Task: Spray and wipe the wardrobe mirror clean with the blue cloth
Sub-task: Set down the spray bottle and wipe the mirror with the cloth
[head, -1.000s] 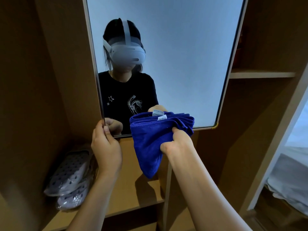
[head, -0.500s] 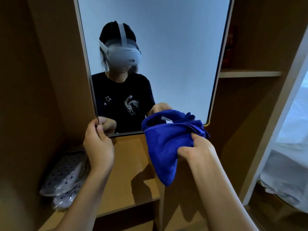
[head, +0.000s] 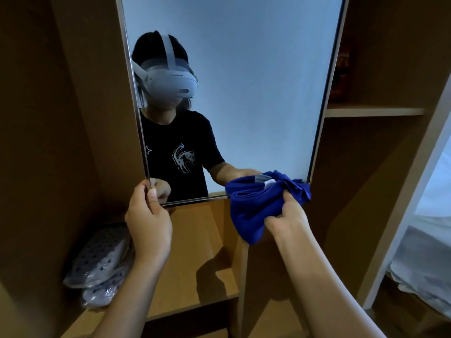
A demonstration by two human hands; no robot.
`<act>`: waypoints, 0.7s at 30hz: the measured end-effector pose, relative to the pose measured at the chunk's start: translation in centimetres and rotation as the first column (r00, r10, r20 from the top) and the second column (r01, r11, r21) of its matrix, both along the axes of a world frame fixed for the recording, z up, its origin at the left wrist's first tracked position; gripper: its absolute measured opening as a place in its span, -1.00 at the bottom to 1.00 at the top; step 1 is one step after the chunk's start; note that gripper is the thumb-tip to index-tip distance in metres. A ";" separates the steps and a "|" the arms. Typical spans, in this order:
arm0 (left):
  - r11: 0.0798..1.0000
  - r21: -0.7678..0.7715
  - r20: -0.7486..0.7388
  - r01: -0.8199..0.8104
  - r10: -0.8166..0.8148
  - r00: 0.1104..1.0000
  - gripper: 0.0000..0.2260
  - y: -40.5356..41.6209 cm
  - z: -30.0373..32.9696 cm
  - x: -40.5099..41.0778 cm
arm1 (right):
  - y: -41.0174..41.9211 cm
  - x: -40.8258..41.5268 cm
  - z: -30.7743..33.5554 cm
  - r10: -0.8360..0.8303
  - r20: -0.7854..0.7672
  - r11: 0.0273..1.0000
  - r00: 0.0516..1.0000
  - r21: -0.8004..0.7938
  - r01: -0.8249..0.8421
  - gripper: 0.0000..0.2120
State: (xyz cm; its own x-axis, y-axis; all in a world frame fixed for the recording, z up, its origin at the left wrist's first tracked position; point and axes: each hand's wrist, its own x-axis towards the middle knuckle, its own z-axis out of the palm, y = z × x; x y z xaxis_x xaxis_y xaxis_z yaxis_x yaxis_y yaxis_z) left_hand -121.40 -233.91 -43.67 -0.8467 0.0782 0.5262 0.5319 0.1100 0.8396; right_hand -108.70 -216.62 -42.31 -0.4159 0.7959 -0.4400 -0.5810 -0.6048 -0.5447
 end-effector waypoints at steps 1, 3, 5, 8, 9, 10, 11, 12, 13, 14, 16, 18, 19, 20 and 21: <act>1.000 0.000 -0.005 0.002 -0.002 1.000 -0.71 0.0 -0.1 -0.1 | -0.4 -0.4 -0.4 0.022 -0.007 1.000 1.000 -0.007 -0.022 -0.75; 1.000 0.009 -0.008 0.011 -0.011 1.000 -0.71 0.0 -0.3 -0.3 | -1.0 -1.0 -0.7 0.042 0.015 0.999 0.999 -0.003 -0.042 -0.78; 1.000 0.023 -0.005 0.021 -0.021 1.000 -0.71 -0.1 -0.4 -0.4 | -1.2 -0.8 -0.2 0.048 0.021 0.999 0.999 -0.007 -0.048 -0.75; 0.999 0.034 0.004 0.034 -0.034 0.999 -0.72 -0.1 -0.3 -0.3 | -0.4 0.6 0.6 0.002 0.019 0.999 1.000 -0.039 -0.001 -0.76; 0.999 0.036 0.003 0.034 -0.035 0.999 -0.72 -0.2 -0.2 -0.2 | 0.0 1.1 0.8 -0.018 0.018 0.999 1.000 -0.038 0.018 -0.77; 0.999 0.039 0.003 0.032 -0.032 0.999 -0.72 -0.2 -0.2 -0.2 | 0.4 1.5 1.1 -0.039 0.028 0.999 0.999 -0.030 0.039 -0.77; 0.999 0.044 0.001 0.031 -0.031 1.000 -0.72 -0.1 -0.2 -0.1 | 0.7 1.7 1.2 -0.058 0.038 0.998 0.998 -0.018 0.058 -0.77; 0.998 0.047 0.000 0.032 -0.032 0.999 -0.72 -0.1 -0.2 -0.1 | 0.7 1.8 1.2 -0.073 0.051 0.997 0.996 -0.004 0.074 -0.76; 0.998 0.047 0.004 0.036 -0.036 0.999 -0.72 0.0 -0.3 -0.2 | 0.5 1.6 1.2 -0.089 0.063 0.996 0.994 0.010 0.089 -0.77; 0.998 0.045 0.007 0.041 -0.041 0.999 -0.72 0.0 -0.4 -0.3 | 0.0 1.4 1.2 -0.095 0.066 0.995 0.993 0.022 0.093 -0.79; 0.998 0.036 0.014 0.045 -0.046 0.999 -0.71 0.0 -0.4 -0.3 | -1.8 0.4 1.1 -0.068 0.068 0.997 0.995 0.033 0.066 -0.82; 0.999 0.030 0.007 0.034 -0.034 0.999 -0.70 -0.1 -0.3 -0.1 | -3.7 -0.8 1.1 -0.028 0.061 0.997 0.998 0.070 0.024 -0.73; 0.999 0.027 -0.004 0.029 -0.029 1.000 -0.70 -0.2 -0.2 0.1 | -4.7 -1.5 1.1 -0.033 0.043 0.996 0.999 0.086 0.029 -0.66; 0.999 0.024 -0.014 0.031 -0.031 0.999 -0.69 -0.3 -0.1 0.4 | -5.9 -2.0 1.5 -0.042 0.027 0.995 0.999 0.088 0.039 -0.61; 0.999 0.018 -0.027 0.040 -0.040 0.999 -0.69 -0.4 -0.1 0.5 | -7.0 -2.5 1.8 -0.042 0.018 0.996 0.999 0.085 0.040 -0.58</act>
State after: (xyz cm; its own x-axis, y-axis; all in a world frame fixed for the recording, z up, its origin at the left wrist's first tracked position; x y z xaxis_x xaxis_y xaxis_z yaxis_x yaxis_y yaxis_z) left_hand -120.92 -234.35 -43.76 -0.8289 0.1016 0.5501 0.5577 0.0722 0.8269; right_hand -111.16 -223.59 -40.49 -0.3738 0.8469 -0.3782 -0.5928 -0.5318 -0.6048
